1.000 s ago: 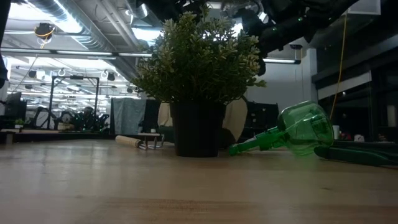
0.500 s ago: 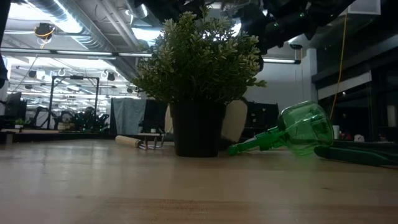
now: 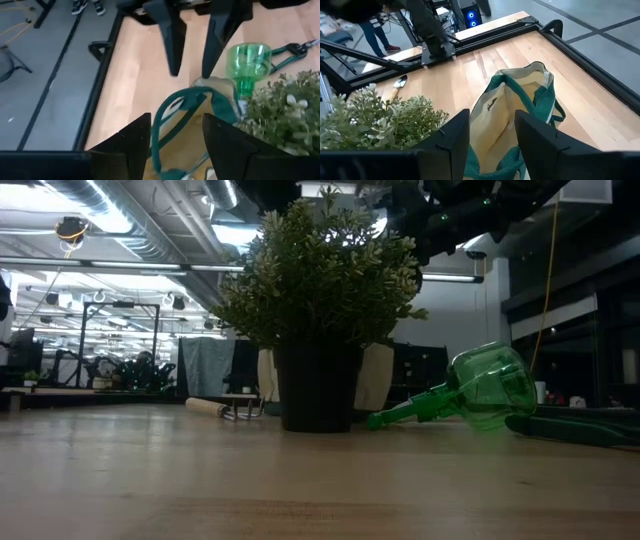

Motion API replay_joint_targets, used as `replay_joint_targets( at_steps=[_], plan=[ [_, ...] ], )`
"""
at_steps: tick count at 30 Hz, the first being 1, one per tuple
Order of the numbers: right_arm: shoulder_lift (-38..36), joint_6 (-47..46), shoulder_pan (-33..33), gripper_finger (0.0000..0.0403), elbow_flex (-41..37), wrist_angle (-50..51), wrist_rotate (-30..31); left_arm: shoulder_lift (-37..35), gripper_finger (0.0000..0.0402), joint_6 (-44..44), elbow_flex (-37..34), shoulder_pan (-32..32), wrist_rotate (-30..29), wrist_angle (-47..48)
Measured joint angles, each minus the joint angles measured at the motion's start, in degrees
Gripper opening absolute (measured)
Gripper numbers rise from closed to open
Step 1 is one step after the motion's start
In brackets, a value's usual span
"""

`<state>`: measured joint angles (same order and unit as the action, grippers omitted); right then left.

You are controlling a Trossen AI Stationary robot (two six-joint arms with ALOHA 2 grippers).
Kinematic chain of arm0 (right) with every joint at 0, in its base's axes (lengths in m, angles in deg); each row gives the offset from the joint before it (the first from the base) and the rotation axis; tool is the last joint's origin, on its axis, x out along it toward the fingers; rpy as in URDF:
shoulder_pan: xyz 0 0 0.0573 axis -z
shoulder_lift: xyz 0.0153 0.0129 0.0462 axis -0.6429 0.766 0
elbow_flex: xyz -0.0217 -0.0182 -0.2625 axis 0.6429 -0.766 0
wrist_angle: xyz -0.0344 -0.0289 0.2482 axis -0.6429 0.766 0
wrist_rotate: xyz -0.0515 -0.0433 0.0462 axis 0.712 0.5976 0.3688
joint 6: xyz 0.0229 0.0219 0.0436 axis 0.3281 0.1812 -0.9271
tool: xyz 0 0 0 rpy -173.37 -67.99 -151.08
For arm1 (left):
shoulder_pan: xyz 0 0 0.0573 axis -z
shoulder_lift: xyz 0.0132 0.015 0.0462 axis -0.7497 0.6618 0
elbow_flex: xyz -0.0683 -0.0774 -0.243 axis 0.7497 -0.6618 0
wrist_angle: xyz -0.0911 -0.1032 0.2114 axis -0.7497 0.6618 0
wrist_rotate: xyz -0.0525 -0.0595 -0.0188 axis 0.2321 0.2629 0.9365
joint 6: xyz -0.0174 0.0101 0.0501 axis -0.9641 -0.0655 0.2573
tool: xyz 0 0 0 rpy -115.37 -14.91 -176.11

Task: Pick & Place Garden tools in Gardening bag
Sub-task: Prepare the green green gardening bag

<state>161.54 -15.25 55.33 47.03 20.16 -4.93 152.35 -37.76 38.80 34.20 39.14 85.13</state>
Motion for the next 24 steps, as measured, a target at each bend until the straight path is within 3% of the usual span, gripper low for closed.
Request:
replay_joint_targets(
  at_steps=[3, 9, 17, 24],
  plan=[
    [0.0, 0.3, 1.1, 0.0160, 0.0, 1.2, 0.3, -1.1, 0.0175, 0.0, 0.0, -0.2, -3.1, 0.5],
    [1.8, -3.7, 4.3, 0.0160, 0.0, 6.5, 8.5, -2.3, 0.0171, -3.4, 0.0, -1.5, -4.3, 4.9],
    [10.0, -3.4, 4.8, 0.0160, 0.0, 4.7, 0.1, -2.3, 0.0173, -4.6, 0.0, -1.9, -4.3, 10.5],
    [12.0, -4.5, 4.8, 0.0160, 0.0, -0.5, -0.2, -2.3, 0.0169, -4.6, 0.0, -1.9, -4.2, 11.3]
  ],
)
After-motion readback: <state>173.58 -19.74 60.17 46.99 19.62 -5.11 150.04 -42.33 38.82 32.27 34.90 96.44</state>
